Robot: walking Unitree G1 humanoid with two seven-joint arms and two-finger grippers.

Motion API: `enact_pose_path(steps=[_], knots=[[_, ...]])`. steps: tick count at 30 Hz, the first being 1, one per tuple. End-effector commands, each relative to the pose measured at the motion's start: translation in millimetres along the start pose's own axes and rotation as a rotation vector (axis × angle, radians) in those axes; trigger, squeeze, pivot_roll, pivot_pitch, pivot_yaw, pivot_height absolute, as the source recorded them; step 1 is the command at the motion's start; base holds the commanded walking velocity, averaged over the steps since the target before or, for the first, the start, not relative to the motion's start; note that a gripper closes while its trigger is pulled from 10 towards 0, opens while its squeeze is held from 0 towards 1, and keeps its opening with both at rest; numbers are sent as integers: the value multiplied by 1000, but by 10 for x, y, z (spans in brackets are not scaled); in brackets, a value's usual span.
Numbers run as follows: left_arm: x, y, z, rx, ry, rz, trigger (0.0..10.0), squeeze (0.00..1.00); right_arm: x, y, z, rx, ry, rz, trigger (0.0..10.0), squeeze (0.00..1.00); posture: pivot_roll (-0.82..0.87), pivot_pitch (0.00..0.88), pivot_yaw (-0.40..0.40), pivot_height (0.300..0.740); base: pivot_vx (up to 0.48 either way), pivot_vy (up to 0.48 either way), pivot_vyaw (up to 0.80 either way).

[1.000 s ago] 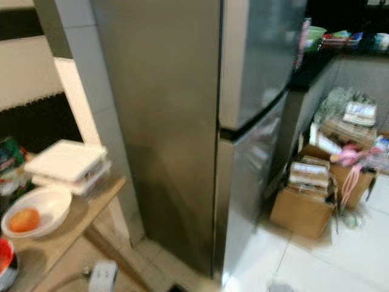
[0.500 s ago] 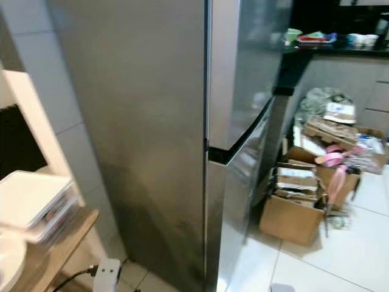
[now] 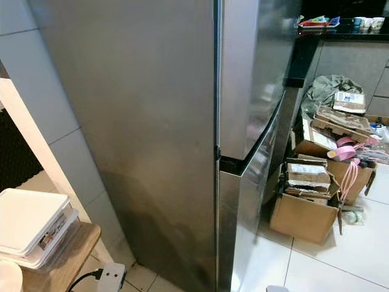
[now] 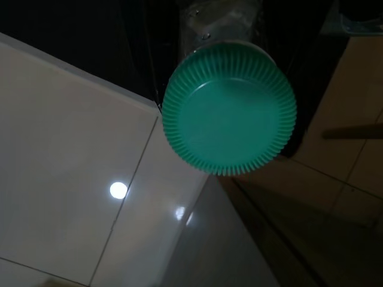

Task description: Restocking fridge

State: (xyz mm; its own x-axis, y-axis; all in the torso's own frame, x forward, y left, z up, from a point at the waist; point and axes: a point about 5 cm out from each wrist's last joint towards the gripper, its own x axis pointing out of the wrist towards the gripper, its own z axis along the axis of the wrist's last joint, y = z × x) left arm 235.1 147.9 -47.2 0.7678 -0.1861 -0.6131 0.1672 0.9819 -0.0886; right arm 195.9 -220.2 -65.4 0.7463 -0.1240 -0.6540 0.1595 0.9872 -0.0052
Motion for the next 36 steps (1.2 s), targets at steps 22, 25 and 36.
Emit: enact_pose_path(steps=[22,25,36], knots=[[-53,90,-26,54,-35,30,10000,0,5,16,20,-5,-11,13,10000,0,12,70,86,740,0,-87,0],[-93,58,-10,129,-89,-65,10000,0,14,17,39,-8,-10,20,10000,0,16,75,78,740,0,0,0],[-190,-199,431,179,-374,-304,0,0,47,-25,144,-26,-24,27,10000,0,21,86,58,740,0,0,0]])
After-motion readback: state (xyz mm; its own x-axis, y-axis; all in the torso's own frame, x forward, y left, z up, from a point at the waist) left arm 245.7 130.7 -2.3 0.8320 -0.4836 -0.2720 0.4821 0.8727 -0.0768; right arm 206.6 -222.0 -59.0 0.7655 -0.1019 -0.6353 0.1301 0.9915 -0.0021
